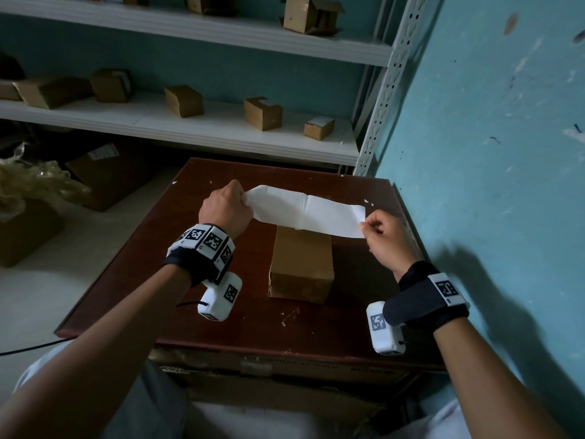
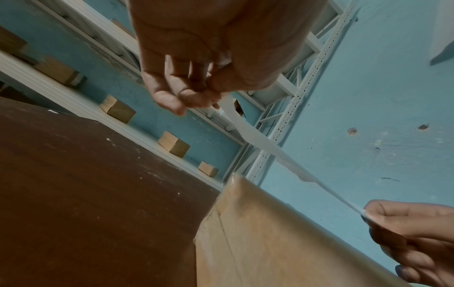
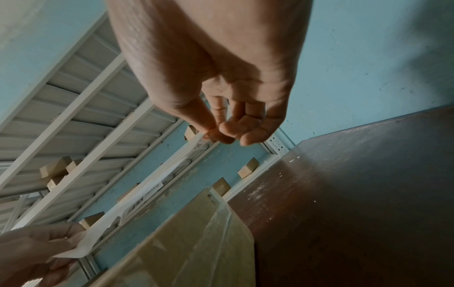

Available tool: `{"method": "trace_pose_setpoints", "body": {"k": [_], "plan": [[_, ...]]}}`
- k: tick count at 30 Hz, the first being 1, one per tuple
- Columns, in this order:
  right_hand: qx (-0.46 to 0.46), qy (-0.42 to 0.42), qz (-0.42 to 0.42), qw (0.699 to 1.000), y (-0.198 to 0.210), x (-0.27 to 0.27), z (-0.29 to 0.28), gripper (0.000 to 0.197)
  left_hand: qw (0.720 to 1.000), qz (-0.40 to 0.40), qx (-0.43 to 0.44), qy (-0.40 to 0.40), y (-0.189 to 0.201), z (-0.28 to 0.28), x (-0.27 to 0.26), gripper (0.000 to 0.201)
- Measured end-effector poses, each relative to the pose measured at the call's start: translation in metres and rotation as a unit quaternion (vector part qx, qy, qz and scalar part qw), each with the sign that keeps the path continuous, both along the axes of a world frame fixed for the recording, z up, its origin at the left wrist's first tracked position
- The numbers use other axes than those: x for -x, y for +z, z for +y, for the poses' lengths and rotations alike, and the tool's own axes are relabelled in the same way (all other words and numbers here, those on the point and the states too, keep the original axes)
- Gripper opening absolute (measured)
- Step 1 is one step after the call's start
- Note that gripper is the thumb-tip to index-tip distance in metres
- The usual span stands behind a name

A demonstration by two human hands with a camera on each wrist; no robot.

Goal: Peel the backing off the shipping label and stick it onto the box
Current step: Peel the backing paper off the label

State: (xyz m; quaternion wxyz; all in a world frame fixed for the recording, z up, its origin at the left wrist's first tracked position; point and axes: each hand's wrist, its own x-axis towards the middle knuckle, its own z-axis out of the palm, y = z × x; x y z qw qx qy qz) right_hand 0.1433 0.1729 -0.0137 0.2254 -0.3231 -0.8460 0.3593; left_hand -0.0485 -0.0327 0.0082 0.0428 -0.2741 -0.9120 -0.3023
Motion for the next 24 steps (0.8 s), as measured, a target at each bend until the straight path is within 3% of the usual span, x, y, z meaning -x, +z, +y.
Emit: {"method": "trace_pose_setpoints", "body": {"k": [24], "plan": [[-0.003,-0.001,0.004,1.0,0.0014,0.0005,0.0015,0.018,1.0,-0.004,-0.002,0.004,-0.0022,0.0007,0.0023,0.017]]}}
